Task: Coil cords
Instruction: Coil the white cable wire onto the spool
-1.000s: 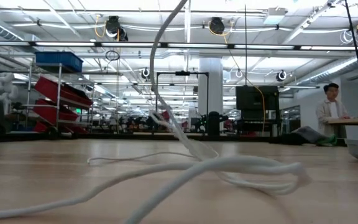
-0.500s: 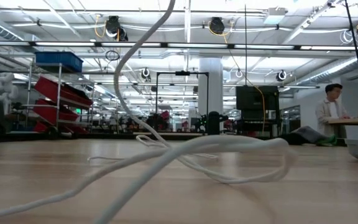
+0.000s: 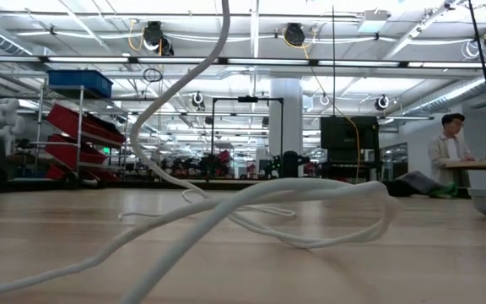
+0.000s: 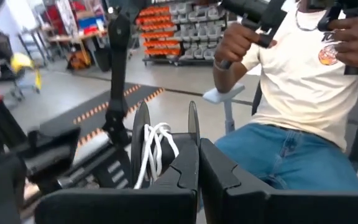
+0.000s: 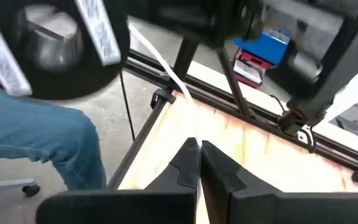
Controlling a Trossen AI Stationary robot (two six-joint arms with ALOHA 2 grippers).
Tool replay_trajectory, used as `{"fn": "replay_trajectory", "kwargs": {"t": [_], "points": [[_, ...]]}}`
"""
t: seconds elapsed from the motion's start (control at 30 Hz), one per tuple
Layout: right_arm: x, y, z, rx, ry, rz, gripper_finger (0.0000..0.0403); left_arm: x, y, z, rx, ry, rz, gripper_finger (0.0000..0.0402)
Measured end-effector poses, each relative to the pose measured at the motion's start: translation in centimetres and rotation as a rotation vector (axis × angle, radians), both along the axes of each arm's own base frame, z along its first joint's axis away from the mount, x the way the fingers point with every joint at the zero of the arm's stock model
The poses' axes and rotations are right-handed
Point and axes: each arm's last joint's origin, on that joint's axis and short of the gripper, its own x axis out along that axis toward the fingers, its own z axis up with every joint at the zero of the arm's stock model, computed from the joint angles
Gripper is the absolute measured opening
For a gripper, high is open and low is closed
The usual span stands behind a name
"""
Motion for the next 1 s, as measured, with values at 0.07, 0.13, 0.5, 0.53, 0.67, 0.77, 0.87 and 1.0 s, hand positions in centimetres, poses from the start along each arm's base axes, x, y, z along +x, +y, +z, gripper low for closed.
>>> {"fn": "replay_trajectory", "kwargs": {"t": [0.07,0.13,0.5,0.53,0.67,0.77,0.87,1.0], "points": [[-0.1,0.0,-0.1,0.000,0.010,-0.001,0.0000,-0.3,-0.3,0.3,0.009,-0.025,0.003,0.0002],[-0.2,0.0,-0.2,-0.002,0.022,-0.001,0.0000,-0.6,-0.5,0.6,0.017,-0.042,0.033,0.0002],[-0.6,0.1,-0.7,-0.002,0.081,0.000,0.0000,-2.8,-0.2,2.5,0.003,-0.043,0.315,0.0002],[-0.6,0.1,-0.7,0.011,0.084,-0.007,0.0000,-2.9,-0.1,2.7,-0.012,-0.038,0.350,0.0002],[-0.8,0.1,-1.0,0.054,0.119,-0.039,0.0019,-3.6,0.2,3.2,-0.039,-0.019,0.457,0.0002],[-1.4,0.2,-1.5,0.067,0.186,-0.069,0.0049,-3.8,0.1,3.2,-0.032,-0.020,0.483,0.0002],[-2.6,0.4,-2.2,0.048,0.237,-0.160,0.0085,-3.9,0.2,3.4,-0.034,-0.024,0.502,0.0002],[-4.5,1.0,-2.7,-0.002,0.209,-0.335,0.0126,-4.3,1.3,4.4,-0.060,-0.045,0.574,0.0002]]}}
